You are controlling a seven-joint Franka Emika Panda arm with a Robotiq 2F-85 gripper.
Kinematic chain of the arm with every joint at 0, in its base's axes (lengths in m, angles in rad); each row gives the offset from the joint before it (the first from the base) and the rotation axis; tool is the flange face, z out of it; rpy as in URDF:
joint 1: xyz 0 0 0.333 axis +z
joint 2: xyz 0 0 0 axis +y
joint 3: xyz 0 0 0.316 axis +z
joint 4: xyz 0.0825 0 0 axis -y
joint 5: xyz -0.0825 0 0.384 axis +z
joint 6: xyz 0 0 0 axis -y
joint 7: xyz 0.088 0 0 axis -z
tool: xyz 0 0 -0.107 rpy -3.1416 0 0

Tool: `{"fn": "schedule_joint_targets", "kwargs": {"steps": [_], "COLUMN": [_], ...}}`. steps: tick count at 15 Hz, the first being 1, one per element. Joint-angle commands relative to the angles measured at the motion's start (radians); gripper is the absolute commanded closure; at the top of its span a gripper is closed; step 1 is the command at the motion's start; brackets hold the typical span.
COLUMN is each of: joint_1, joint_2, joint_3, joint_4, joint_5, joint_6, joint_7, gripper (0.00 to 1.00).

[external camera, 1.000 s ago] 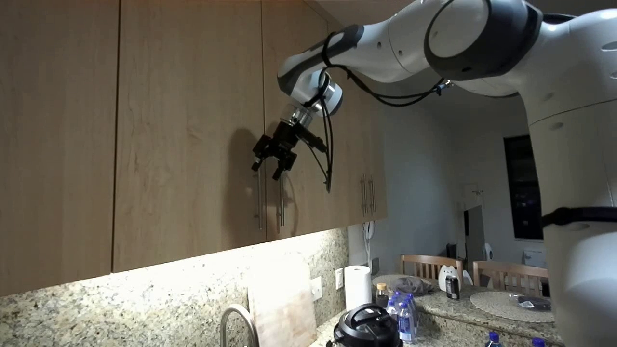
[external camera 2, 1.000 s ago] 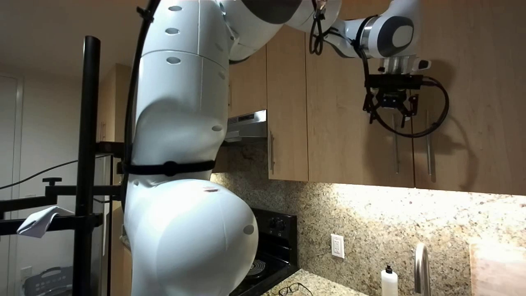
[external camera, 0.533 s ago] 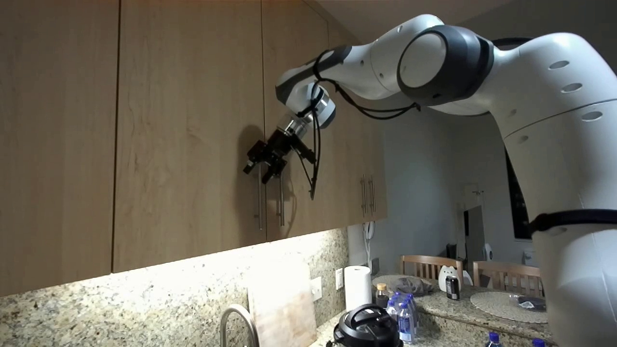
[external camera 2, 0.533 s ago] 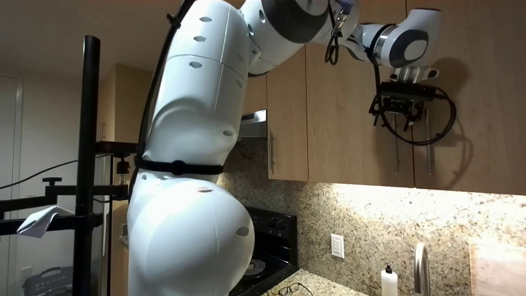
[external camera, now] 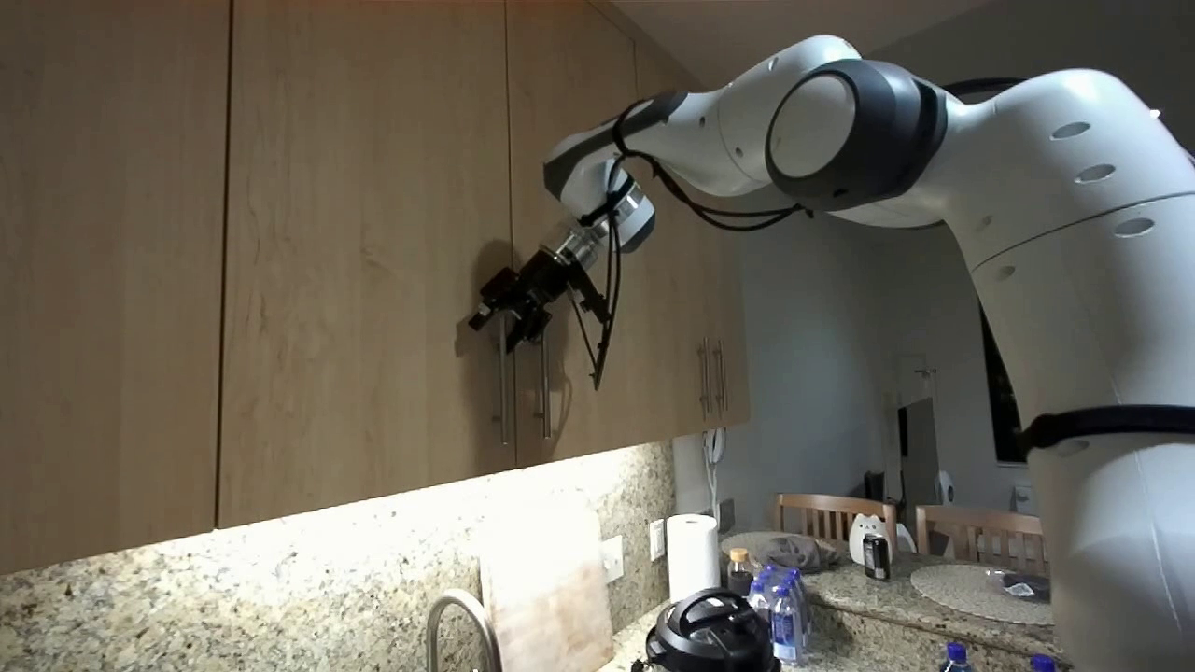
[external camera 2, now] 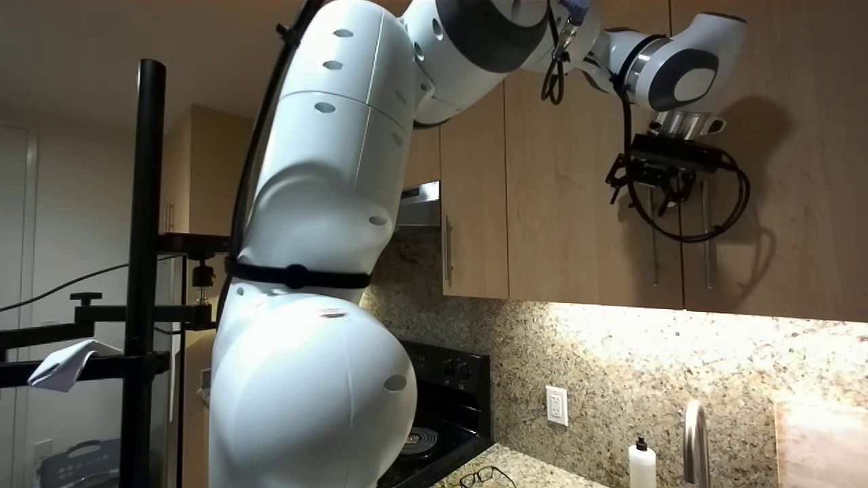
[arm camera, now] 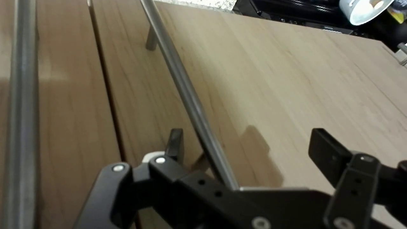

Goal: Open the cupboard door

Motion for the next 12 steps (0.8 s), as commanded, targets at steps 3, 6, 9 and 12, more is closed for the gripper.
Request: {"fn": "schedule_joint_targets", "kwargs": {"steps": [3, 6, 9, 12], "joint_1": [-0.035, -0.058, -0.054, -0.039], "joint_2": [0.023, 0.016, -0.003, -0.011], "joint_3": [0.008, 0.011, 0.013, 0.022], "joint_4": [-0.006, -0.037, -0.08, -0.116], "joint_5": [0.151, 0.209, 0.236, 0.243], "joint_6": [-0.022, -0.015, -0.021, -0.018], "joint_7": [-0.091, -0.092, -0.094, -0.111], "gripper": [0.0, 0.0, 0.0, 0.0]}}
